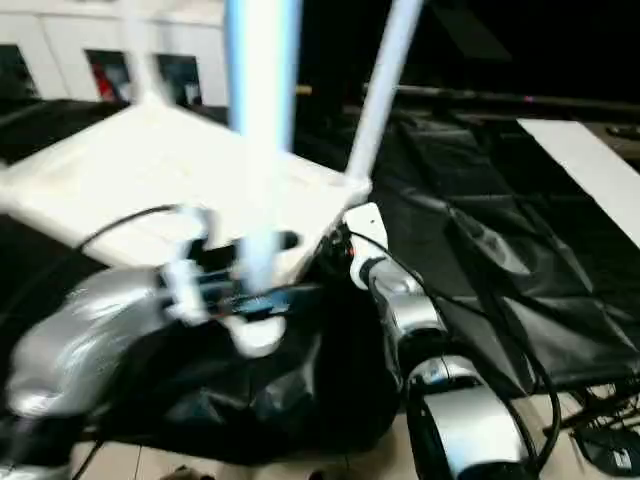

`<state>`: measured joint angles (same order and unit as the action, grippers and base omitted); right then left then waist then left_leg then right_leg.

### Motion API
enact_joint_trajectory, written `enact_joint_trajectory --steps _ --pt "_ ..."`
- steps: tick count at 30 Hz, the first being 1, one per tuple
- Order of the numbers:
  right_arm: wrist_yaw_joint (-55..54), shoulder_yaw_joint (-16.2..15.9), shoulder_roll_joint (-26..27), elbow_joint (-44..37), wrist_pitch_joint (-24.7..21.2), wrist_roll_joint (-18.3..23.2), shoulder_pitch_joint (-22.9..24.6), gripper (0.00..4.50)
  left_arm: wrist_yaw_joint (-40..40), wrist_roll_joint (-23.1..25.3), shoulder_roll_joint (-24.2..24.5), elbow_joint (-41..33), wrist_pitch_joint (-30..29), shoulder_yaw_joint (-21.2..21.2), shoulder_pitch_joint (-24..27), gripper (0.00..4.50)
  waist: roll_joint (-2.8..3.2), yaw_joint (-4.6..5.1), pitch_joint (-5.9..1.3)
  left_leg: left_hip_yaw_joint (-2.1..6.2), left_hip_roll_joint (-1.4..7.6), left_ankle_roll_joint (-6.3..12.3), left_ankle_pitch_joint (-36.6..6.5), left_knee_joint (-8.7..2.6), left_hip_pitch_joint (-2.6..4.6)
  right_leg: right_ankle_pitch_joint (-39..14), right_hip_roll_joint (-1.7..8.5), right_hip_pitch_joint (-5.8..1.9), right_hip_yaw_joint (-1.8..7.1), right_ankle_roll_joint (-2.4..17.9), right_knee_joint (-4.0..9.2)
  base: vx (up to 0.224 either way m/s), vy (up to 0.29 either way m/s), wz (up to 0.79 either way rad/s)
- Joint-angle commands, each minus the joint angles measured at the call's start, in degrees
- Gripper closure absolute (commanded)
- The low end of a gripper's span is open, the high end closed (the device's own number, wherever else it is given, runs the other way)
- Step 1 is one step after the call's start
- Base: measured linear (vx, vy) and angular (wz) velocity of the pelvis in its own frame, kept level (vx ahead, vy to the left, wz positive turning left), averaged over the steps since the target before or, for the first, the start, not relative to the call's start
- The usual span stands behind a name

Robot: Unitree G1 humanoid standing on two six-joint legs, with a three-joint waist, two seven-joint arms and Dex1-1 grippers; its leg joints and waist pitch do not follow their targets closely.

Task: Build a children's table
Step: Rotate table base

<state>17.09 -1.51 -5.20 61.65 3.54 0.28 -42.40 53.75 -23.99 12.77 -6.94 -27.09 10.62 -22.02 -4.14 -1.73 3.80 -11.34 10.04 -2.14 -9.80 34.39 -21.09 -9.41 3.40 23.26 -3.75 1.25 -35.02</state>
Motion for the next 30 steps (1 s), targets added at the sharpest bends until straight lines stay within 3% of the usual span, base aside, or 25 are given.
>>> enact_joint_trajectory --steps 1,3,4,10,18,23,26,30 --pt "0.5 -0.6 1.3 0.4 1.3 -0.3 -1.5 1.32 -1.9 3.3 -2.2 4.2 3.7 2.7 -3.3 0.02 0.52 -0.36 -3.88 1.84 3.09 -1.76 -18.0 -4.0 0.93 -22.7 4.88 -2.06 3.1 7.4 5.06 0.0 0.0 0.0" --pt "0.5 -0.2 1.3 1.2 1.5 0.0 -2.0 1.32 -3.2 5.6 -4.1 9.6 6.9 3.2 -6.6 0.02 0.58 -0.35 -4.0 1.75 3.04 -1.64 -17.9 -3.94 1.04 -21.6 4.79 -2.08 3.08 7.7 4.96 0.0 0.0 0.0" --pt "1.0 0.1 1.4 1.4 1.6 0.2 -2.1 1.32 -3.5 6.1 -4.9 11.3 7.8 3.4 -7.8 0.02 0.7 -0.31 -4.06 1.96 3.12 -1.5 -17.2 -4.12 0.6 -20.4 4.91 -2.5 3.05 8.1 4.71 0.0 0.0 0.0" --pt "2.7 0.1 1.9 2.2 1.9 0.1 -2.4 1.32 -4.5 7.4 -8.5 14.9 10.8 5.2 -10.7 0.02 0.77 -0.57 -4.24 1.6 3.22 -0.29 -15.0 -3.84 0.71 -15.5 4.94 -2.61 3.04 10.8 4.41 0.0 0.0 0.0" --pt "8.5 -0.8 4.0 2.7 2.3 0.3 -2.2 1.32 -4.2 8.1 -13.6 18.1 13.7 7.5 -12.1 0.02 0.7 -0.5 -4.06 1.83 3.27 -0.35 -17.8 -3.91 0.75 -20.0 5.08 -2.58 2.86 10.2 5.02 0.0 0.0 0.0" --pt "5.8 0.0 3.7 3.4 2.8 -0.1 -2.8 1.32 -5.5 10.1 -13.6 19.8 15.0 7.2 -12.1 0.02 0.72 -0.49 -4.13 1.81 3.4 0.3 -16.6 -3.92 0.7 -17.8 5.17 -2.63 2.86 11.5 4.77 0.0 0.0 0.0" --pt "1.2 1.0 2.3 4.6 3.3 -0.7 -3.4 1.32 -10.3 14.3 -12.5 23.8 16.9 5.9 -13.5 0.02 0.88 -0.42 -4.04 1.82 3.38 -0.17 -18.0 -3.99 1.08 -19.5 4.92 -2.23 2.78 10.9 4.97 0.0 0.0 0.0" --pt "-0.8 3.2 0.6 4.9 3.5 0.3 -3.6 1.32 -12.4 17.0 -10.3 27.0 19.8 4.7 -14.3 0.02 0.86 -0.67 -4.09 1.99 3.32 -0.49 -18.3 -4.03 1.0 -20.9 5.18 -2.32 2.77 9.6 5.14 0.0 0.0 0.0"
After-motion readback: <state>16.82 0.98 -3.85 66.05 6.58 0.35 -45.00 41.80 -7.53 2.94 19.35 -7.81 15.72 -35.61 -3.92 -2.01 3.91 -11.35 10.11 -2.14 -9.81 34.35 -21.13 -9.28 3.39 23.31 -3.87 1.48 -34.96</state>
